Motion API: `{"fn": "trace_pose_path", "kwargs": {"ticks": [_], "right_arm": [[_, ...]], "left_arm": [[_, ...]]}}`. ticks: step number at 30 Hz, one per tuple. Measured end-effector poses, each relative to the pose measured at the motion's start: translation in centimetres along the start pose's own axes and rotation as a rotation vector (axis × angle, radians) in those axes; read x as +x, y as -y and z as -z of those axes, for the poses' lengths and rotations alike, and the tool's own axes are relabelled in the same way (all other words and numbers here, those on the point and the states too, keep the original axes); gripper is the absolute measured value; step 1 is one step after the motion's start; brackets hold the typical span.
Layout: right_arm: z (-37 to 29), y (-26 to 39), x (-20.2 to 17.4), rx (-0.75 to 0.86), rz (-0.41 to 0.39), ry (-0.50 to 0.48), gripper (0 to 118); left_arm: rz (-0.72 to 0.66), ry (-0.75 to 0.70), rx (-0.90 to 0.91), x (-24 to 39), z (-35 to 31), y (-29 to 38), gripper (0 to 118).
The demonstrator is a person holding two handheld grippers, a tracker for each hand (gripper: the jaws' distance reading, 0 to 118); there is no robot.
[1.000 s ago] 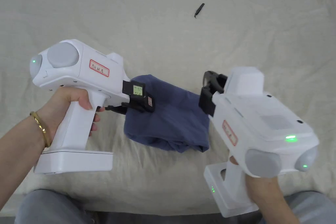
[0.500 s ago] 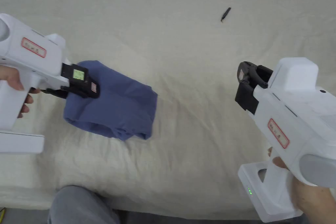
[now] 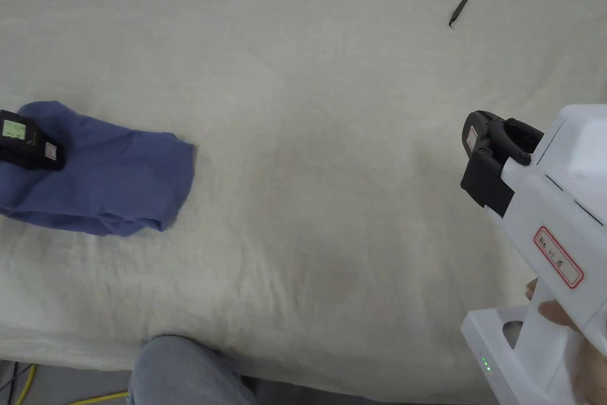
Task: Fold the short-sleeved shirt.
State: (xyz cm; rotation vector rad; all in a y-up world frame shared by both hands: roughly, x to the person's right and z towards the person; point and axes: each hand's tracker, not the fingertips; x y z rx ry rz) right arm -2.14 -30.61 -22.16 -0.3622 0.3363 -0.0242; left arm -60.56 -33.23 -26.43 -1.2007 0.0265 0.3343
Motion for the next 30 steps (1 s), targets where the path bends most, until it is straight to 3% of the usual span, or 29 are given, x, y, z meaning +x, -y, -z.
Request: {"fn": "trace_pose_path", "kwargs": {"ticks": [3, 4, 6, 9, 11, 16, 21, 25, 30], "right_arm": [[-0.4, 0.1, -0.1, -0.002, 0.01, 0.012, 0], [-0.4, 0.1, -0.1, -0.005, 0.01, 0.015, 0], [-0.4, 0.1, 0.0, -0.009, 0.008, 0.021, 0], [-0.6, 0.0, 0.3, -0.012, 0.011, 0.023, 0], [-0.7, 0.0, 0.6, -0.006, 0.015, 0.014, 0], [-1.2, -0.2, 1.2, 0.007, 0.036, 0.005, 0], [-2.0, -0.6, 3.1, 0.03, 0.049, 0.017, 0], [-2.8, -1.4, 4.7, 0.053, 0.047, 0.033, 0], [-4.0, -2.7, 6.7, 0.086, 0.042, 0.062, 0]], "left_arm": [[-0.014, 0.004, 0.005, -0.7, 0.8, 0.4, 26], [-0.021, -0.007, 0.009, -0.8, 1.2, 0.5, 37], [-0.018, -0.112, 0.033, -0.6, 1.8, 0.8, 77], [0.083, -0.288, 0.051, 0.5, 1.7, 1.8, 108], [0.111, -0.329, 0.121, 0.7, 0.5, 2.6, 109], [-0.05, -0.303, 0.378, 2.2, -5.1, 3.4, 109], [-0.035, -0.282, 0.636, 9.0, -10.1, 4.2, 110], [0.01, -0.238, 0.779, 15.8, -10.1, 5.2, 114], [-0.001, 0.033, 0.834, 21.8, -7.6, 4.9, 116]]}}
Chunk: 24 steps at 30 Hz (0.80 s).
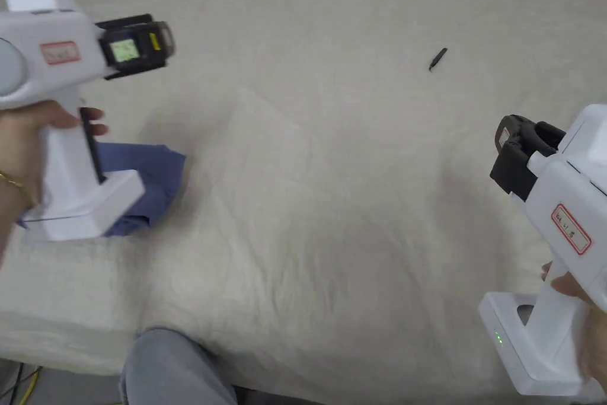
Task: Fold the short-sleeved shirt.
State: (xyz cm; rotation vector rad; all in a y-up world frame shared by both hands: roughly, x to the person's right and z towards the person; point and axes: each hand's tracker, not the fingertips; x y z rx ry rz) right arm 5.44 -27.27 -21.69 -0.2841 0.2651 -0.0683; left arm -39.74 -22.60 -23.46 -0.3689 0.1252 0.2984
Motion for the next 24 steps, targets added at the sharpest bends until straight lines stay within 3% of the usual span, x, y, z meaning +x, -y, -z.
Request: {"fn": "trace_pose_path", "kwargs": {"ticks": [4, 16, 18, 20, 24], "right_arm": [[-0.6, -1.0, 1.7, 0.023, -0.026, 0.026, 0], [-2.3, -1.2, 6.6, 0.061, -0.06, 0.124, 0], [-2.5, -0.8, 7.2, 0.067, -0.056, 0.134, 0], [-2.8, -0.5, 7.5, 0.068, -0.053, 0.141, 0], [-3.3, 0.1, 7.7, 0.072, -0.053, 0.151, 0]], "left_arm": [[-0.005, 0.06, 0.033, 6.0, 0.8, 2.0, 116], [0.282, -0.029, 0.249, 17.7, -0.7, 8.7, 112], [0.329, -0.047, 0.265, 18.4, -1.1, 9.8, 103], [0.359, -0.053, 0.28, 19.0, -1.1, 10.9, 84], [0.376, -0.046, 0.282, 19.8, -1.5, 12.4, 71]]}}
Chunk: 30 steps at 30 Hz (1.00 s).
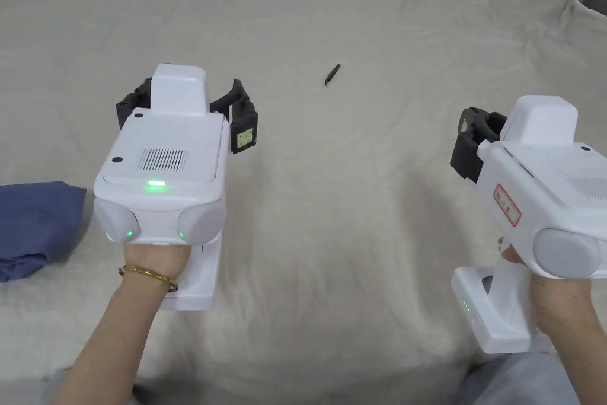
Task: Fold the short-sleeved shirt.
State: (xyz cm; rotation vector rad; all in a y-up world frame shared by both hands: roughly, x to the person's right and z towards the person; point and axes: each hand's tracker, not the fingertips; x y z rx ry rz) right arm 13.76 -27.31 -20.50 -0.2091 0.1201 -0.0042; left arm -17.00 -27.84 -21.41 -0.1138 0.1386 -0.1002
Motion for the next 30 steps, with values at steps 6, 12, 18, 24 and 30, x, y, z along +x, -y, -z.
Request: {"fn": "trace_pose_path", "kwargs": {"ticks": [6, 12, 18, 24, 30], "right_arm": [[-0.6, 0.9, -0.3, -0.003, 0.009, -0.004, 0], [-0.4, 1.6, -0.3, -0.008, 0.02, 0.0, 0], [-0.3, 2.4, -0.4, -0.003, 0.021, 0.01, 0], [-0.2, 2.8, -0.5, -0.017, 0.027, 0.006, 0], [-0.7, 2.7, -1.2, -0.017, 0.028, 0.002, 0]], "left_arm": [[-0.029, 0.025, -0.034, 0.7, -0.1, 1.3, 14], [-0.023, 0.018, -0.052, 0.2, -0.4, 2.0, 0], [-0.014, 0.015, -0.083, -0.5, -0.4, 3.3, 0], [-0.009, 0.026, -0.105, -0.6, -1.0, 4.0, 0], [-0.033, 0.019, -0.109, -1.2, -1.3, 3.9, 0]]}}
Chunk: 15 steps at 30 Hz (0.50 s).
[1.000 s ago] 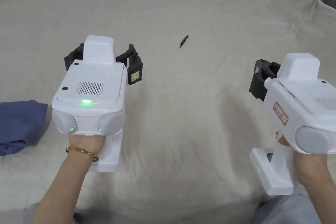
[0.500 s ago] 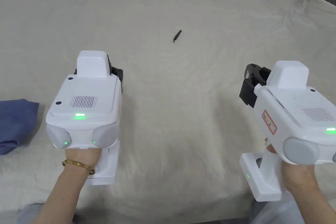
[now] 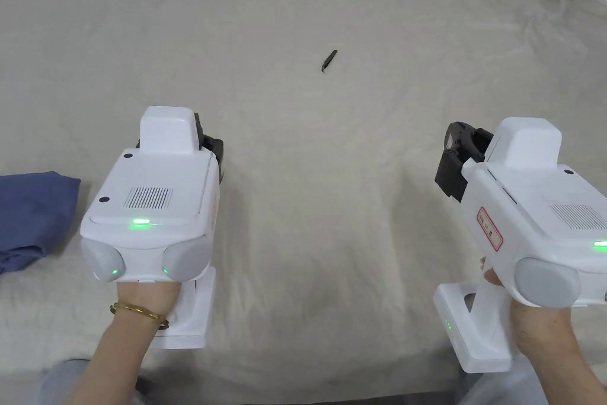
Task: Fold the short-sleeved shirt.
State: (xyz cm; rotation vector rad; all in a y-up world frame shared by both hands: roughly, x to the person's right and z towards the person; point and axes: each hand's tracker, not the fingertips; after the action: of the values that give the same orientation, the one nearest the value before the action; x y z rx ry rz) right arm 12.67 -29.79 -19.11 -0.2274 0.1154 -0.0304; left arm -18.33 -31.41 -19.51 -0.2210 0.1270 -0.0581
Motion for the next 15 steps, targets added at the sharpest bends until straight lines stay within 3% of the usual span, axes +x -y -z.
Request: {"fn": "trace_pose_path", "kwargs": {"ticks": [15], "right_arm": [[-0.33, -0.17, -0.45, 0.007, -0.015, -0.005, 0]], "left_arm": [[-0.023, -0.001, 0.004, -0.14, -0.25, -0.27, 0]]}}
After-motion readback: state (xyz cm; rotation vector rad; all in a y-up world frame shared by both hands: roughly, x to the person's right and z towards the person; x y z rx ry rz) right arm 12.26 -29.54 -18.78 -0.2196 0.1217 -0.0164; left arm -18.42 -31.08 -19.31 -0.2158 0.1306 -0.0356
